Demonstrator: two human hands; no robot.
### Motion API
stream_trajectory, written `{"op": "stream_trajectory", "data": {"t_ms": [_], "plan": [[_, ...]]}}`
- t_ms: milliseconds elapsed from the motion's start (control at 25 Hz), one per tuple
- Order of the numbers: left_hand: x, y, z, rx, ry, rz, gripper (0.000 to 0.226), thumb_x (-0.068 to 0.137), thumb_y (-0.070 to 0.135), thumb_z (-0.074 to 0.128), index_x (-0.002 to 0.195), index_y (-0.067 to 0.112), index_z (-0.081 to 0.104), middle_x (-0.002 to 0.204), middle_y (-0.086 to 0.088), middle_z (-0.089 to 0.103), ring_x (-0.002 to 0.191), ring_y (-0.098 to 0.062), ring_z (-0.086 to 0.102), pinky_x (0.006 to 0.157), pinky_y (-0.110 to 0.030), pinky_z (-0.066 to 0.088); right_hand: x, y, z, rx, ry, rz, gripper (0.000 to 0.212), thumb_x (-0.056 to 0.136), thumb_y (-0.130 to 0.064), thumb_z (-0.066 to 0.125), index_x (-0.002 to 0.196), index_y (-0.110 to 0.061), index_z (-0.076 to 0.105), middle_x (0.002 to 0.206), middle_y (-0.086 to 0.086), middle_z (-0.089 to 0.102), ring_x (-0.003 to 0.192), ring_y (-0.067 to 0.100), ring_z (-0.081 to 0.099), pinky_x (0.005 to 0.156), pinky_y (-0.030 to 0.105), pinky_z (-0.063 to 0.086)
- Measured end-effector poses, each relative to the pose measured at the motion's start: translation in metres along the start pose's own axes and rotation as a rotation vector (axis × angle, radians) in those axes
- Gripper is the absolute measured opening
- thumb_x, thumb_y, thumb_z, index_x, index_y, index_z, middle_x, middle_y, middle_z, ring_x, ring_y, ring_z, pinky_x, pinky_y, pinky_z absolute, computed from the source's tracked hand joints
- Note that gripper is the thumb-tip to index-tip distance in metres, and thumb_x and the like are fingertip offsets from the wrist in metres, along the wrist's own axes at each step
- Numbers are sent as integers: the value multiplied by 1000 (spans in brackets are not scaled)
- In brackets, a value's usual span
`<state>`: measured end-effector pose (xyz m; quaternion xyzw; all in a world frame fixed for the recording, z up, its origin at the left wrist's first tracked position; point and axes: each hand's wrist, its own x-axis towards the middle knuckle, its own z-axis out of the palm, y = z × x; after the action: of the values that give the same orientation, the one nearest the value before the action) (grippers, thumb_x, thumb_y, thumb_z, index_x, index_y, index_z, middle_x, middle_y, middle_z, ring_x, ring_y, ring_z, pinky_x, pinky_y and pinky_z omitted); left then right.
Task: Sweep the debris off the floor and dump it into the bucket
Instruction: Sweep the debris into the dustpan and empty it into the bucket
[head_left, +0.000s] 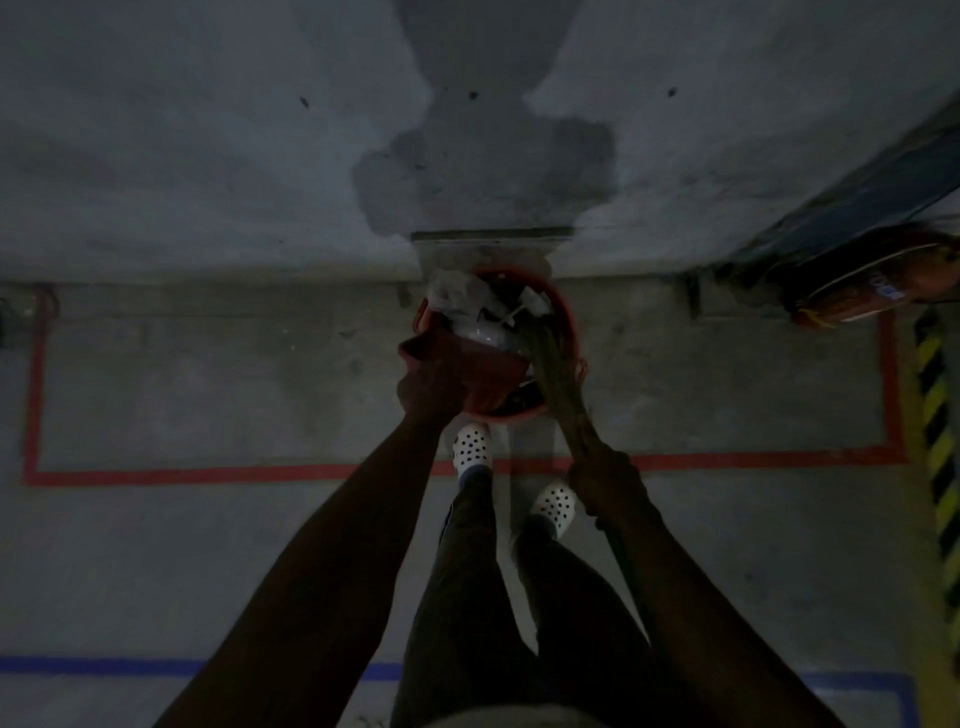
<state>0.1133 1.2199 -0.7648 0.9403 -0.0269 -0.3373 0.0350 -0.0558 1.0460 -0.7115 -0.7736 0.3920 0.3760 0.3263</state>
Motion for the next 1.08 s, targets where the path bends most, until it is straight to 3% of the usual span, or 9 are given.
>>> {"op": "stream_trajectory", "data": {"t_ms": [160,320,440,600,760,880,1080], "plan": [[-68,5,-11,-53,-12,-24,45,99,40,48,136,16,52,126,-9,64,114,-29,62,88,-39,49,-37,24,-19,6,12,-43,76,91,-23,61,158,-31,26,112,16,63,97,36,68,81,47,61],[-118,15,-13,-132,13,-23,40,100,39,46,132,16,55,121,-8,66,110,-28,63,77,-34,42,-69,46,-30,-2,64,-84,74,89,-23,61,156,-30,31,105,13,62,90,34,68,73,46,62],[-147,18,-11,-127,24,-36,37,101,35,45,129,13,54,115,-9,68,105,-27,65,81,-37,48,-82,65,-36,-12,90,-101,78,88,-21,57,157,-37,26,118,18,60,99,38,66,83,49,61],[-177,17,-3,-160,55,-23,48,99,41,49,138,13,48,122,-10,66,112,-30,64,91,-42,49,-93,92,-34,-9,97,-103,74,88,-20,58,156,-30,31,120,18,61,98,36,67,84,50,61],[-203,8,7,-195,92,2,43,94,40,57,125,10,61,113,-11,71,106,-29,67,80,-37,48,-108,104,-29,-6,70,-140,75,89,-22,55,156,-39,27,107,13,63,86,31,68,73,46,63],[-221,-6,16,-125,141,-27,33,97,32,52,121,14,65,118,-10,69,109,-29,66,81,-37,49,-123,101,-22,-13,26,-238,80,88,-35,53,156,-51,13,113,14,63,89,34,67,64,38,59],[-272,-61,42,-258,195,-236,32,94,28,53,122,17,65,123,-13,64,113,-33,63,90,-39,51,-135,78,-8,-205,14,-412,85,89,-24,54,158,-49,11,125,17,62,102,36,64,89,44,57]]}}
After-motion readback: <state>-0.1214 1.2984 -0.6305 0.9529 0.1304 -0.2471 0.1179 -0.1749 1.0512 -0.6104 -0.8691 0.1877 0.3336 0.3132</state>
